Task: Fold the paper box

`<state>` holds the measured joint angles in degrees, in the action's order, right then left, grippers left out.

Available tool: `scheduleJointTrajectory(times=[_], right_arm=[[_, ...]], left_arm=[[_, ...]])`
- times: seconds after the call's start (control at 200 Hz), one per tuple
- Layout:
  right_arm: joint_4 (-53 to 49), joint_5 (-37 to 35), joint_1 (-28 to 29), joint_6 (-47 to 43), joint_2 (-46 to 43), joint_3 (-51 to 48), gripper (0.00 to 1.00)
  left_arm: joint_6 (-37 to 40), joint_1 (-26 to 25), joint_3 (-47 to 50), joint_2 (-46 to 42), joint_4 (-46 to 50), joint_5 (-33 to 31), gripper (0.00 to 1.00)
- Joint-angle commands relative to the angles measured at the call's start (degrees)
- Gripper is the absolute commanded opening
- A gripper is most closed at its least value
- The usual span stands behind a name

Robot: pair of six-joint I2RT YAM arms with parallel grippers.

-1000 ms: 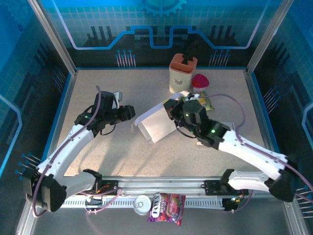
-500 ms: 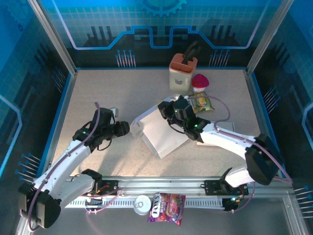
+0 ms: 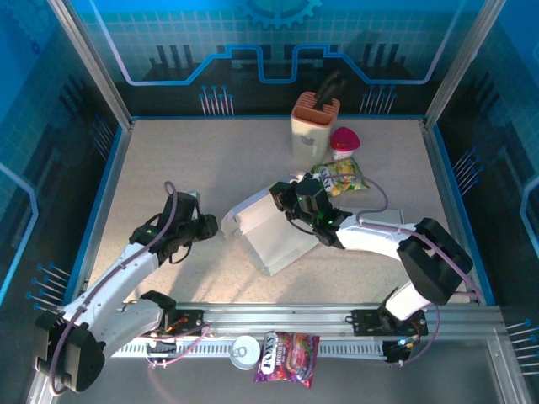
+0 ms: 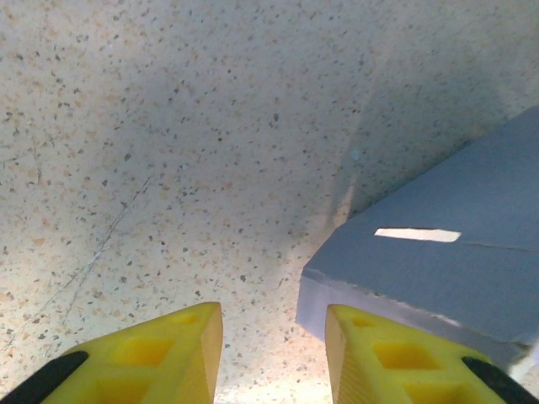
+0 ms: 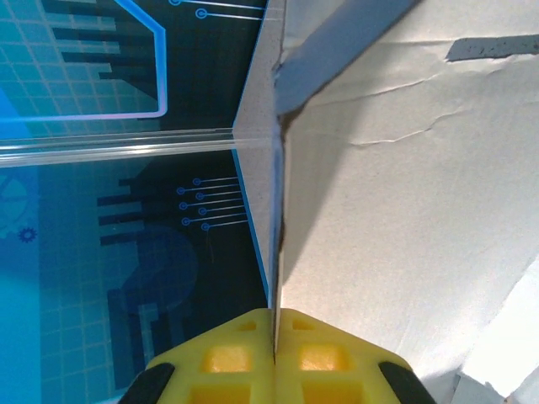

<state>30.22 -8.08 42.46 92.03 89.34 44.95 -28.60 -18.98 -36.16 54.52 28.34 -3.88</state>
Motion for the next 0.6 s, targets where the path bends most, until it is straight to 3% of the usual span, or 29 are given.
scheduleJointTrajectory(times=[0.0, 0.595], right_arm=[[7.17, 3.06, -1.06, -1.41, 2.42, -2.31, 0.0], [11.26, 6.17, -2.76, -2.29, 4.88, -4.93, 0.0]], left_arm=[[-0.39, -0.44, 1.13, 0.71, -3.02, -1.23, 0.37], [1.11, -2.11, 5.88, 2.31, -8.65, 1.12, 0.36]])
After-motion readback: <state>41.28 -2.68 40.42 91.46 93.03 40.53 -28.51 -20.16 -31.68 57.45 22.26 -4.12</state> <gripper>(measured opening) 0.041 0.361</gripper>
